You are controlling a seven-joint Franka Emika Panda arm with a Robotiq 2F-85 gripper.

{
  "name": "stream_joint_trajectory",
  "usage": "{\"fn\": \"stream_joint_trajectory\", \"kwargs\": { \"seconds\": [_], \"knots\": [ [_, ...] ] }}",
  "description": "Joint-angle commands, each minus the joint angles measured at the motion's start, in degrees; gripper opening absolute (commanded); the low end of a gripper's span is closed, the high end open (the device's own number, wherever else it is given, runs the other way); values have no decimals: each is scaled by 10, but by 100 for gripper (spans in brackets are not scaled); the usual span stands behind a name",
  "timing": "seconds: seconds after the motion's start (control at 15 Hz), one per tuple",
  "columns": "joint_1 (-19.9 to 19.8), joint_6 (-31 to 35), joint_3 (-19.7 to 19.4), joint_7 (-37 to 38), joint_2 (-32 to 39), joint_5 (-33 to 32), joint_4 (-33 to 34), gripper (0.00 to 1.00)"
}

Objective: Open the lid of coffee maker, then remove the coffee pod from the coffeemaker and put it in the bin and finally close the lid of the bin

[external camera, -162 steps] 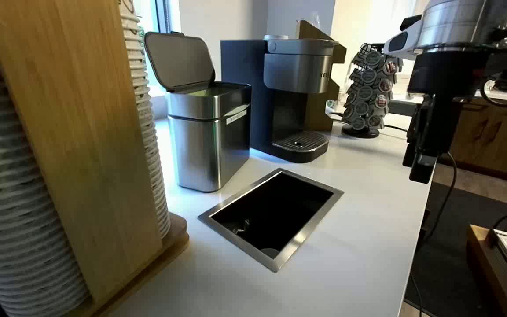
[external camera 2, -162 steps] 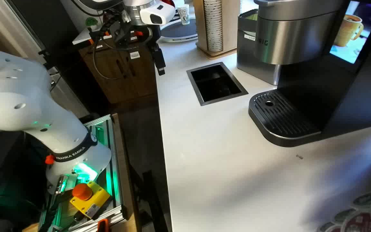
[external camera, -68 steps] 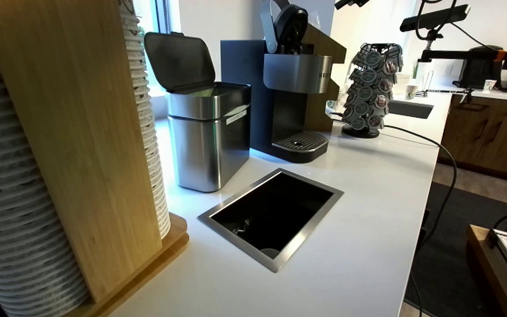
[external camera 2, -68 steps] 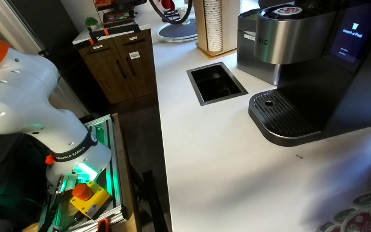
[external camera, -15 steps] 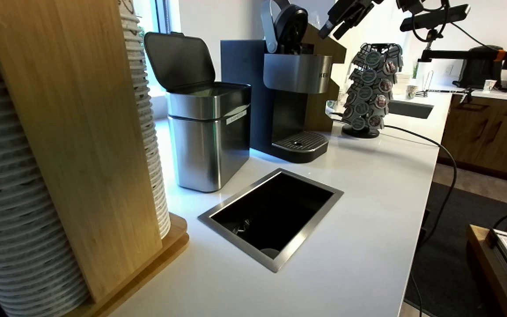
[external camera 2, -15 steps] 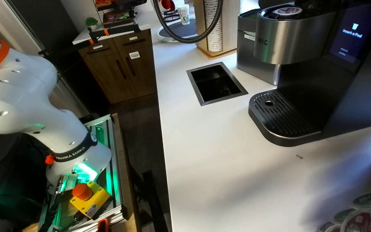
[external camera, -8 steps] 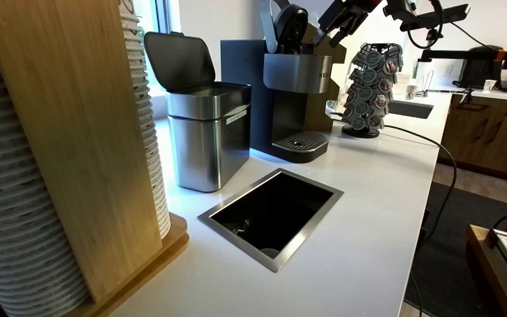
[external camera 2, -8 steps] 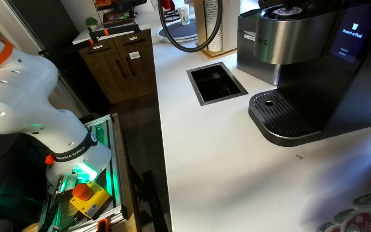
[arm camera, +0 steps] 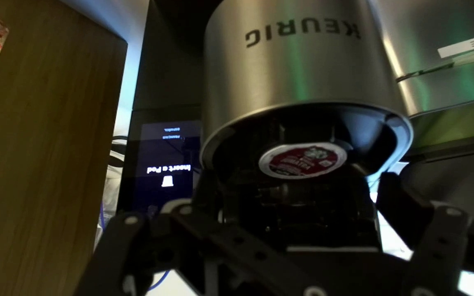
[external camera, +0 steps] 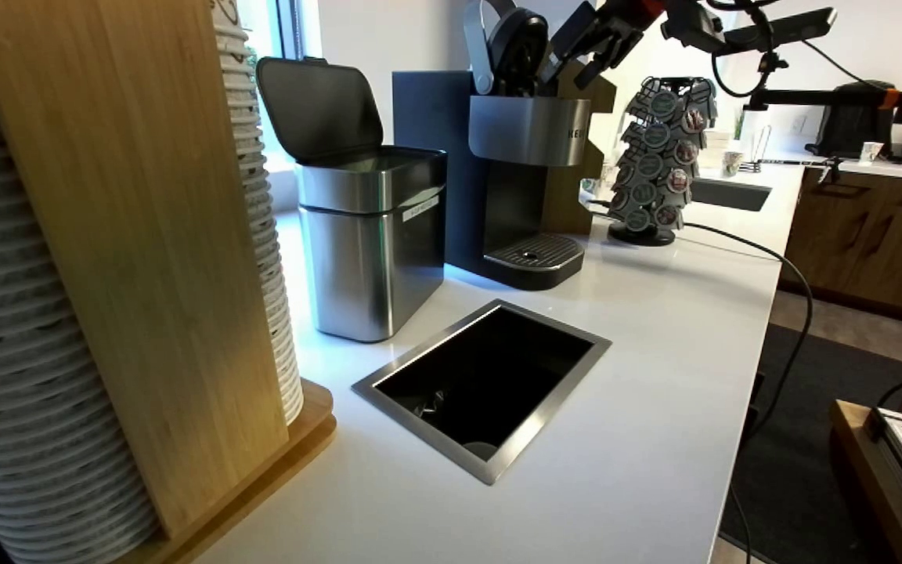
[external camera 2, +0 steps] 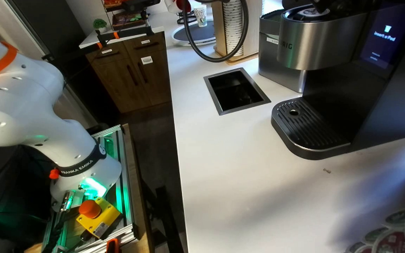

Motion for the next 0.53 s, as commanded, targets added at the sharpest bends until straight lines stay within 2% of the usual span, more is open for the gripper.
{"fn": "stream_joint_trajectory", "kwargs": {
  "seconds": [0.0, 0.33, 0.47],
  "knots": [
    [-7, 20, 9, 25, 15, -8, 7, 100],
    [-10, 27, 12, 39, 25, -13, 10, 100],
    [-12, 27, 14, 44, 30, -16, 13, 88]
  ]
}}
